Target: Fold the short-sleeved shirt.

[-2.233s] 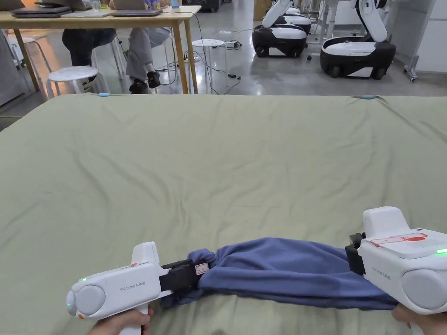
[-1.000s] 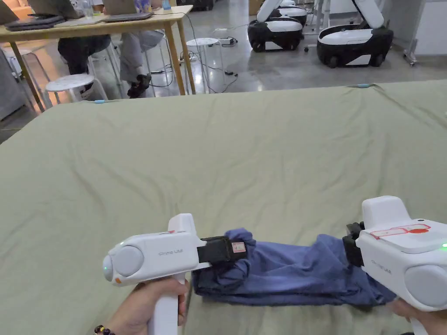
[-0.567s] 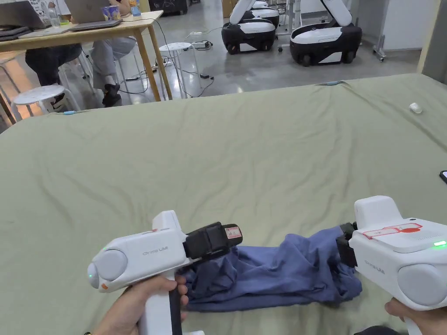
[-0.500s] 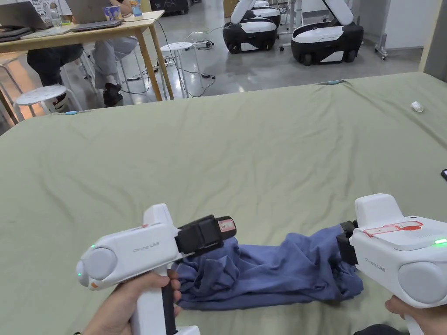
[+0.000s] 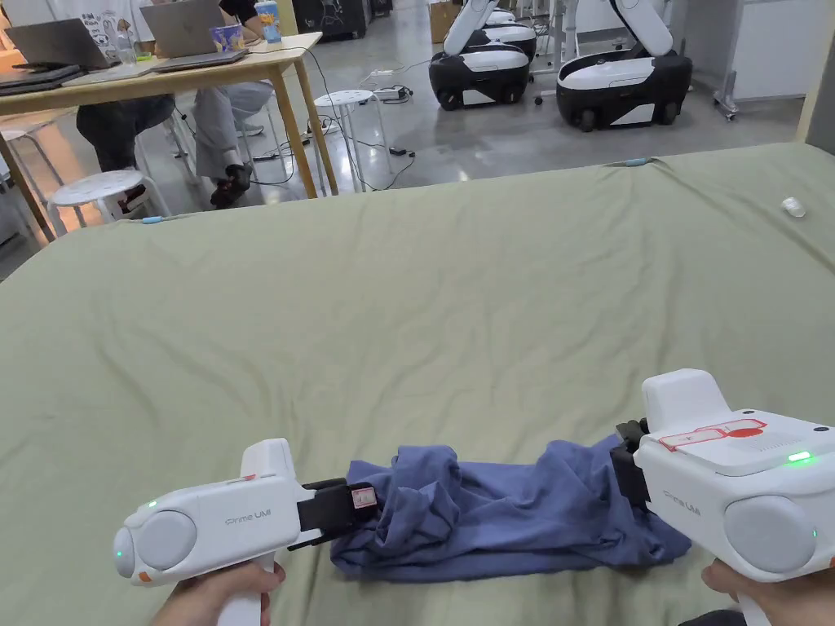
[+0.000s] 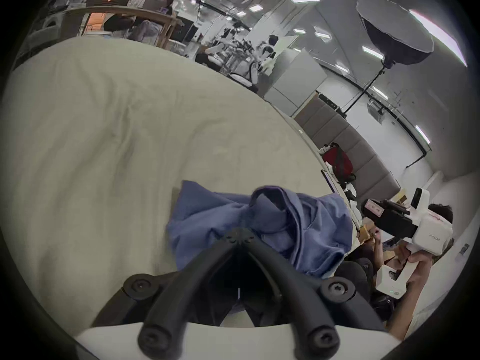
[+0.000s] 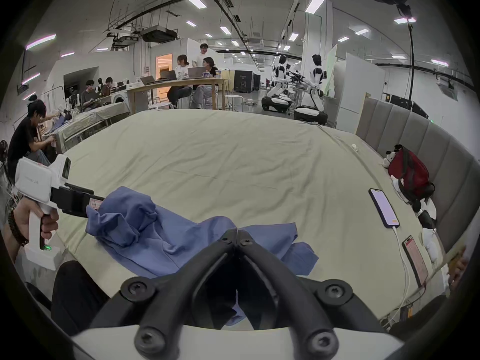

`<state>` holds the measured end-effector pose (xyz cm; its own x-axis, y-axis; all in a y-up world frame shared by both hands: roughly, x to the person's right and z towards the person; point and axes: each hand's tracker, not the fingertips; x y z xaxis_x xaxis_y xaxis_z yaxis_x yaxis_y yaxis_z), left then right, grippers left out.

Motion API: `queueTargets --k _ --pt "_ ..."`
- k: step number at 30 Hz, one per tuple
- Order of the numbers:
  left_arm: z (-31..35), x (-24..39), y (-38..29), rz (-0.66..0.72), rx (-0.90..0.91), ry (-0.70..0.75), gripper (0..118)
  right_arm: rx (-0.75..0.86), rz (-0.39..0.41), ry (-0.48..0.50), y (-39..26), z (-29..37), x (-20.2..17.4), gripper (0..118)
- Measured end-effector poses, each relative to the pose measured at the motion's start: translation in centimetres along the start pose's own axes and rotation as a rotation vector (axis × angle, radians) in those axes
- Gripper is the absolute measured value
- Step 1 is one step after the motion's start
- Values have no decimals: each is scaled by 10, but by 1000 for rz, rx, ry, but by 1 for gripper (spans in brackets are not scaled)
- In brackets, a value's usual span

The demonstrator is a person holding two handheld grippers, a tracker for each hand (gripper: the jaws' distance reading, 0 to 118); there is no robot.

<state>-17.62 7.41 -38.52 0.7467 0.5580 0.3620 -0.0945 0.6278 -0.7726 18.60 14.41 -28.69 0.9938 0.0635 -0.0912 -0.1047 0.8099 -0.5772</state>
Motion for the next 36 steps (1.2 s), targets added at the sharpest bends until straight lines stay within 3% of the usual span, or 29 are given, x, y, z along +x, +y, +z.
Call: queueTargets --k 10,17,26,32,36 --pt "-69 66 -9 -42 -102 -176 0 -17 -14 -21 -3 2 10 0" --pt "-106 80 -13 -74 -153 -186 0 -33 -9 -46 -5 2 18 0" --pt "-25 65 15 -48 18 -207 0 -17 0 -52 4 -7 8 0" --pt "17 13 25 -22 77 -95 0 -10 1 -18 8 -9 -10 0" --pt "32 -2 25 12 81 -96 0 -16 21 1 8 -10 -22 0"
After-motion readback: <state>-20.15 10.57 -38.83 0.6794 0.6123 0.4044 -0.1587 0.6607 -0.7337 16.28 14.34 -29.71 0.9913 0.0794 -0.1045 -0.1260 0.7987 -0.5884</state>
